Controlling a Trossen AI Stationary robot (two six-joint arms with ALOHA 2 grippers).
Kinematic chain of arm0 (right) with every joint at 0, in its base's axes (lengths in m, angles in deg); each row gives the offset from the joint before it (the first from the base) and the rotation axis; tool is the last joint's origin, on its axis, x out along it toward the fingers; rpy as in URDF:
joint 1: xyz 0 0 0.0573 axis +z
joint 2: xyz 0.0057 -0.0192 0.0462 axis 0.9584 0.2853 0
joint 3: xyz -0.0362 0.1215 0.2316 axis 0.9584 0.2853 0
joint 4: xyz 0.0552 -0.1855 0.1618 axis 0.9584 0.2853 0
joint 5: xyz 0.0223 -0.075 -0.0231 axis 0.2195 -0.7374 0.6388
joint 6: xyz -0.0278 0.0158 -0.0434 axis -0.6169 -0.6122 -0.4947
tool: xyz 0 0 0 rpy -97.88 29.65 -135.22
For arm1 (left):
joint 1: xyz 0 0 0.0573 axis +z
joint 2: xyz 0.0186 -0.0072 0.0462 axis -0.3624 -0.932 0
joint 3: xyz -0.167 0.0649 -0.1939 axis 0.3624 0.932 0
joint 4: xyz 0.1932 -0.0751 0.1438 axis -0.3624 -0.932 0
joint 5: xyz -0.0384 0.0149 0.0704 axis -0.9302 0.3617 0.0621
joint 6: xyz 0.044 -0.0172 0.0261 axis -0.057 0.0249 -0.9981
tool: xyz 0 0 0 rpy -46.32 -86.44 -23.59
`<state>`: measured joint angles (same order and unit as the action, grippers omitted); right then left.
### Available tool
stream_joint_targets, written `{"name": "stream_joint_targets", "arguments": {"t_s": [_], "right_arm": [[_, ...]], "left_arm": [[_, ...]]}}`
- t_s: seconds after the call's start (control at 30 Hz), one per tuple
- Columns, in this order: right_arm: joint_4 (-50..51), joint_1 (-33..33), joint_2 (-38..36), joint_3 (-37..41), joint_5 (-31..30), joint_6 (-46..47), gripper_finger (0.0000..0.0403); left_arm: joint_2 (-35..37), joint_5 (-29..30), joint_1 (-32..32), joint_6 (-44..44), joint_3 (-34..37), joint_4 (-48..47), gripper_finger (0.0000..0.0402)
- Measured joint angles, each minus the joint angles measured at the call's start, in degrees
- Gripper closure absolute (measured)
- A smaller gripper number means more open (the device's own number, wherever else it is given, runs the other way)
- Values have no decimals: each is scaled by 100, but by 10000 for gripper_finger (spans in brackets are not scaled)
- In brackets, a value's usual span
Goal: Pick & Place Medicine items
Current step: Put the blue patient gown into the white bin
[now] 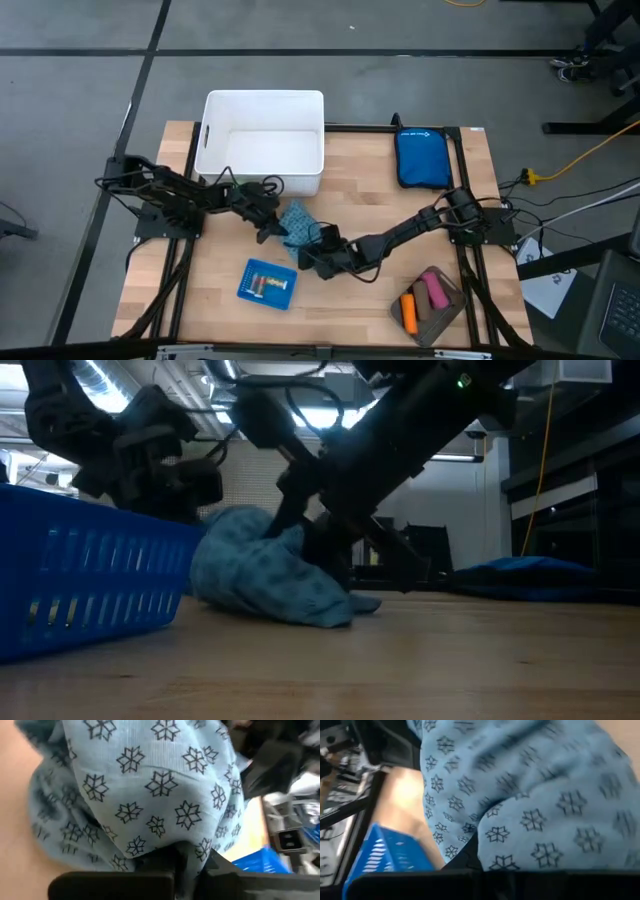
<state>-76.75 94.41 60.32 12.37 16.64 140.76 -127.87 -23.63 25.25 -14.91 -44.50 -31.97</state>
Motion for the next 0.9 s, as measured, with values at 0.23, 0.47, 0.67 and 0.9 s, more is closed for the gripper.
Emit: {"name": "stream_joint_targets", "arguments": {"t_s": [0.23, 0.47, 0.67, 0.9], "right_arm": [[-625, -2, 0, 7, -21, -427, 368], [-553, 12, -196, -236, -143, -1103, 368], [238, 13, -586, -626, -563, -1578, 368], [607, 13, -726, -825, -632, -1863, 368]], "left_arm": [[2, -179, -439, 100, -460, 184, 395], [27, -484, -664, 75, -978, 185, 396], [65, -575, -791, -135, -1488, 70, 396], [157, -590, -883, -335, -1886, -369, 396]]}}
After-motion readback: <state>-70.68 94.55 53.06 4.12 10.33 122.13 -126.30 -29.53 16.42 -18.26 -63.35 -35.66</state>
